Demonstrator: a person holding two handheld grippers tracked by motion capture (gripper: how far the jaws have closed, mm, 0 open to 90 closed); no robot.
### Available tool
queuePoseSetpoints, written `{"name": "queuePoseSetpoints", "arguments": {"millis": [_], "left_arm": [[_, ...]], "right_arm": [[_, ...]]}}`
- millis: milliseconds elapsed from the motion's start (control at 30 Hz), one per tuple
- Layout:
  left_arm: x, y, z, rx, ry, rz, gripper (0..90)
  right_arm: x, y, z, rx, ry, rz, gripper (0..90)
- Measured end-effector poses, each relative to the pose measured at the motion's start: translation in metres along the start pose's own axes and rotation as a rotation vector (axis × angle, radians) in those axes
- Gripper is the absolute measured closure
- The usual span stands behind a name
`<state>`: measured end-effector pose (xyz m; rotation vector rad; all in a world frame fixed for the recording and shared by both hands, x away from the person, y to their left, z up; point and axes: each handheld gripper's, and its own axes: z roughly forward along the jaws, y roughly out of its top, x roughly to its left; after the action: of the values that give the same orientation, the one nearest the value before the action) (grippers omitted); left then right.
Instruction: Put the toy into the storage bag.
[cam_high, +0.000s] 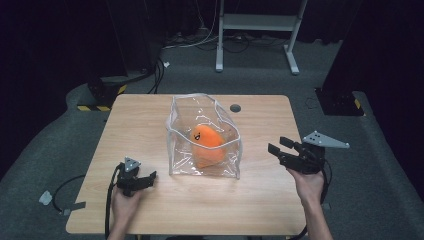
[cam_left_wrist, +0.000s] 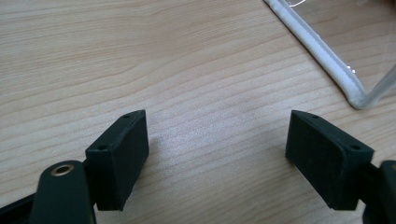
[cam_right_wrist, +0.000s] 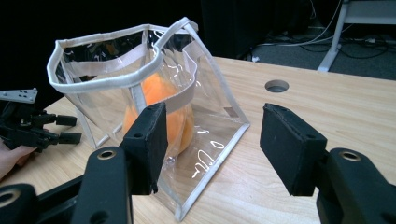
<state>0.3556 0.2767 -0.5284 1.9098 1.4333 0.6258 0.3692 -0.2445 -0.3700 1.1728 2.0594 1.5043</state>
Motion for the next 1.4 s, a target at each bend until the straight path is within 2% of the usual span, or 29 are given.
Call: {"name": "queuePoseSetpoints", "arguments": {"millis": [700, 1400], "left_arm": [[0.0, 0.0, 0.0, 0.0, 0.0, 0.0, 21.3], [0.0, 0.0, 0.0, 0.003, 0.001, 0.004, 21.3]], "right_arm": [[-0.001, -0.031, -0.002, 0.01, -0.014, 0.032, 41.3], [-0.002, -0.056, 0.006, 0.021, -0.01, 0.068, 41.3]]}}
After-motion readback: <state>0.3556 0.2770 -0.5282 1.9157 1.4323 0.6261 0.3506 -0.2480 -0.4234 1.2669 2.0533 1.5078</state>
